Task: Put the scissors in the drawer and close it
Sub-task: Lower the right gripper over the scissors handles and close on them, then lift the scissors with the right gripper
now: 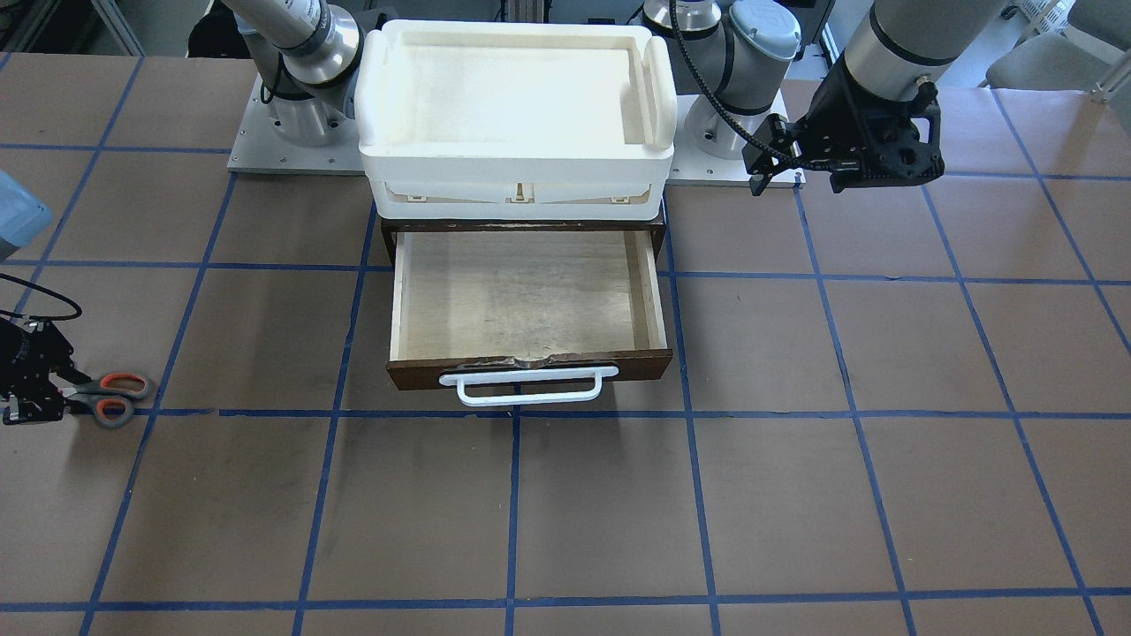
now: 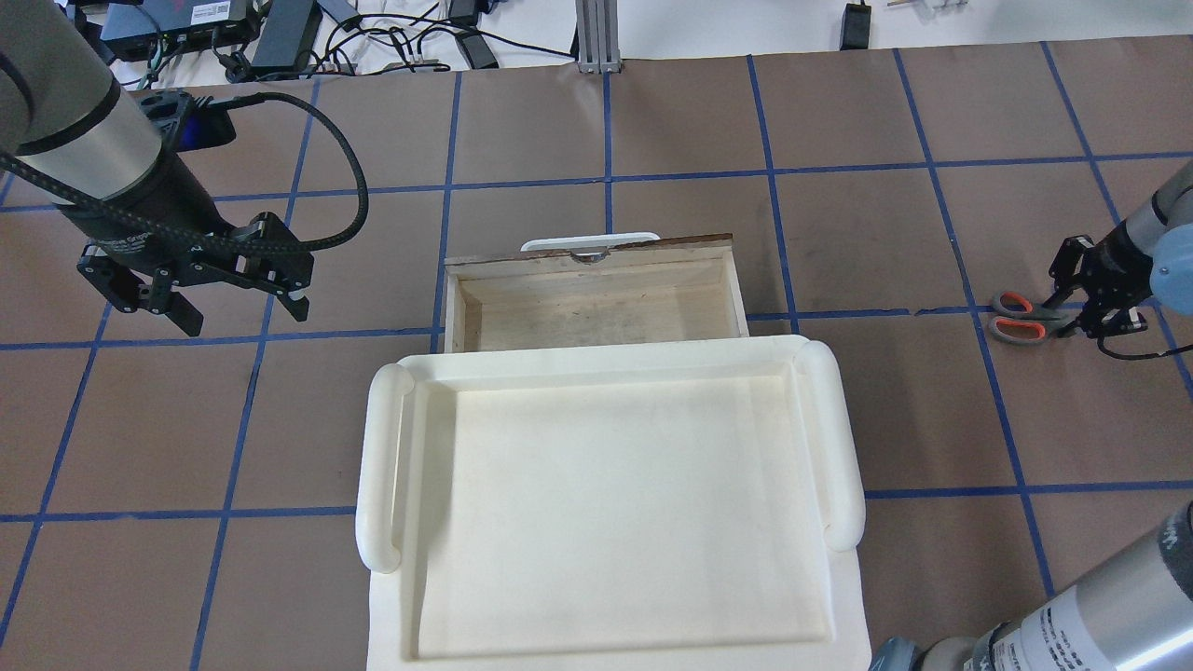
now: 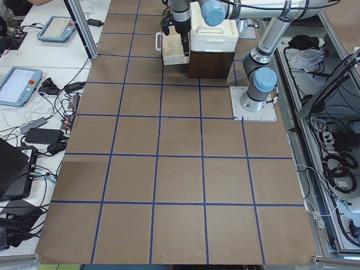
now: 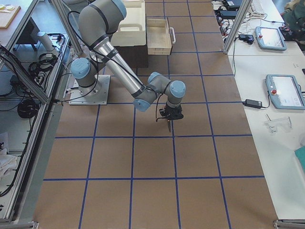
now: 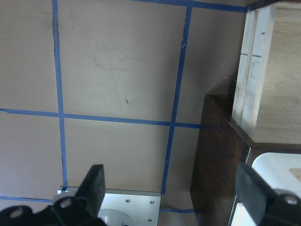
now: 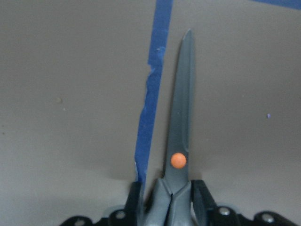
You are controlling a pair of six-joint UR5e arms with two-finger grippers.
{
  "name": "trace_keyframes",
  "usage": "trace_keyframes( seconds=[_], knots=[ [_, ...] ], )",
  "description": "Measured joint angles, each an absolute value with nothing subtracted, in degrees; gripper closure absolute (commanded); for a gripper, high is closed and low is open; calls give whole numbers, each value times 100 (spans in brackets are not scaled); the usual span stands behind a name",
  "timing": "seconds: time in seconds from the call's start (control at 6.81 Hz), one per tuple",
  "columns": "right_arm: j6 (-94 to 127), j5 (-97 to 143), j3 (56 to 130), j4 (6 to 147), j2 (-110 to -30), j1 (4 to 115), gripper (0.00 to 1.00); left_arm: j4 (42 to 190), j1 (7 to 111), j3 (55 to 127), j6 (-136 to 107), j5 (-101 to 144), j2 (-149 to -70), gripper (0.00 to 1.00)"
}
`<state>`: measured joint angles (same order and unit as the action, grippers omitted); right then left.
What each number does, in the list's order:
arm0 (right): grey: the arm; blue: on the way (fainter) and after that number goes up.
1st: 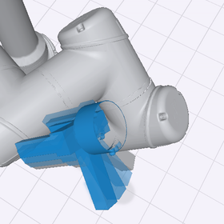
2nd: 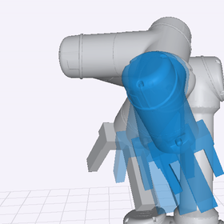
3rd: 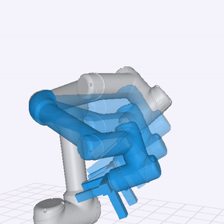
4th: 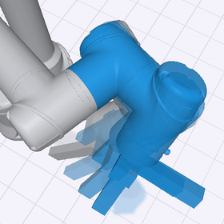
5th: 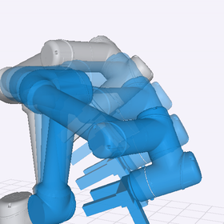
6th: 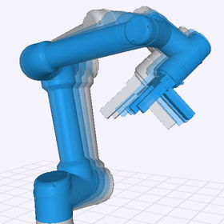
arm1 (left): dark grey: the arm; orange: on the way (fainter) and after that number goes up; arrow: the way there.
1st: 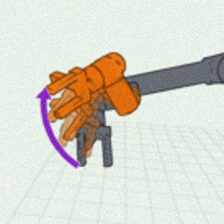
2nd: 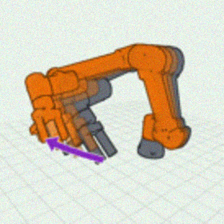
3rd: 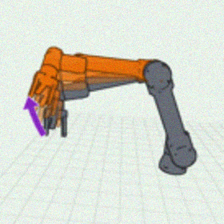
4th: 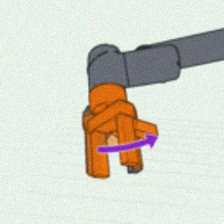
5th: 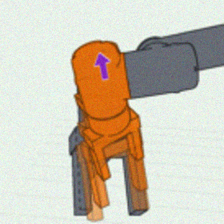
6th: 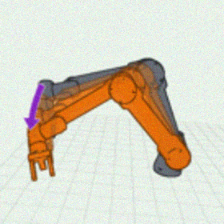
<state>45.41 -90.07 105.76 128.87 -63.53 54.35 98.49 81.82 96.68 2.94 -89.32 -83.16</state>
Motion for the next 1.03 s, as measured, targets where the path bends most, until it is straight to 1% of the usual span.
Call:
trace_keyframes(
  seconds=[0.59, 1.03],
  knots=[
    [4537, -8928, 10577, 12904, -6363, 5430, 100, 9858, 8180, 9689, 441, -8903, -8392, 0],
    [4558, -8895, 10460, 12859, -6601, 5502, 100, 9816, 8208, 9691, 406, -8851, -8429, 0]
  ],
)
